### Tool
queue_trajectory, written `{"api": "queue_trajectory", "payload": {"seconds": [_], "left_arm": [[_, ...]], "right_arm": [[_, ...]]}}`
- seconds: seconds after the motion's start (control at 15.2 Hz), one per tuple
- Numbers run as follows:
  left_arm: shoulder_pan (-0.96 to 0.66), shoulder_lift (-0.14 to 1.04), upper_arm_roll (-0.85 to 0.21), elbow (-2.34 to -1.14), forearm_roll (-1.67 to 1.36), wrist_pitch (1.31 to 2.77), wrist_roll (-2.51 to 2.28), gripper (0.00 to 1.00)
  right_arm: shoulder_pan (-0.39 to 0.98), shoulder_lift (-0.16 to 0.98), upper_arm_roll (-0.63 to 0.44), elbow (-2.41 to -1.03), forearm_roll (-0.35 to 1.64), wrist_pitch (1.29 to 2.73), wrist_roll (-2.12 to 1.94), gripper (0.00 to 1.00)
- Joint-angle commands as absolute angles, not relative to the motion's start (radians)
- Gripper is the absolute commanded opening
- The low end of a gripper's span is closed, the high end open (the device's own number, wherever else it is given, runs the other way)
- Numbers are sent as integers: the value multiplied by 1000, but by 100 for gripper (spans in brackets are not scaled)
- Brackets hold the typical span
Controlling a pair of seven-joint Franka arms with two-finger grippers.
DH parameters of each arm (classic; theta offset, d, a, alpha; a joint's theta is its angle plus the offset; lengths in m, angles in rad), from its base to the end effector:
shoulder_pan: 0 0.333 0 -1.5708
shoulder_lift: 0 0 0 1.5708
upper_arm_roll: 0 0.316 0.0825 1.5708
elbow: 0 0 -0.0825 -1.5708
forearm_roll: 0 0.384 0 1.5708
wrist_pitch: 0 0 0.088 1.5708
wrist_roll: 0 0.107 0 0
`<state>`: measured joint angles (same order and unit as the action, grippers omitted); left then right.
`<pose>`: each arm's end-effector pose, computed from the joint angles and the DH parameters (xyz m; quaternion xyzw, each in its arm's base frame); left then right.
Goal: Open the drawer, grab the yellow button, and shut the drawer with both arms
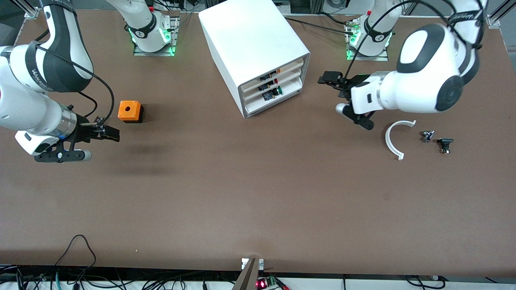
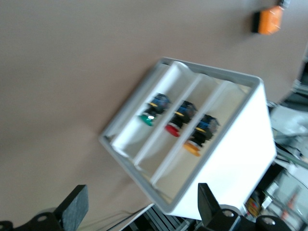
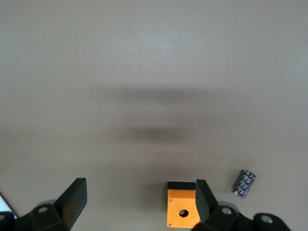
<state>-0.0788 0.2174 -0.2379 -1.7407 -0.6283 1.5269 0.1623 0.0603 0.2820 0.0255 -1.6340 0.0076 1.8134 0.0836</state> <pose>0.5320 -0.2336 0.4473 0.9069 -0.1707 -0.2258 0.3122 0.6307 0.0534 0.4459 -0.9987 0.0003 0.0517 0.0028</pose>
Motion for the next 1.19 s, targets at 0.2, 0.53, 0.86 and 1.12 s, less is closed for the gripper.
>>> {"api": "queue_trajectory", "payload": {"seconds": [0.2,0.53,0.86,1.12], "left_arm": [[-67,307,-259,-1894,-865,1561,436,100],[-64,298,-359,-2066,-1037,1716,540,99],[-54,299,-373,-2105,-1048,1732,618,95],[-37,292,-376,-2144,-1057,1717,633,81]], "right_arm": [[121,342,23,-1592,31,1824,313,100],[190,385,23,-1519,67,1818,529,100],[255,419,23,-1456,67,1810,687,100],[287,419,23,-1454,67,1819,771,100]]}}
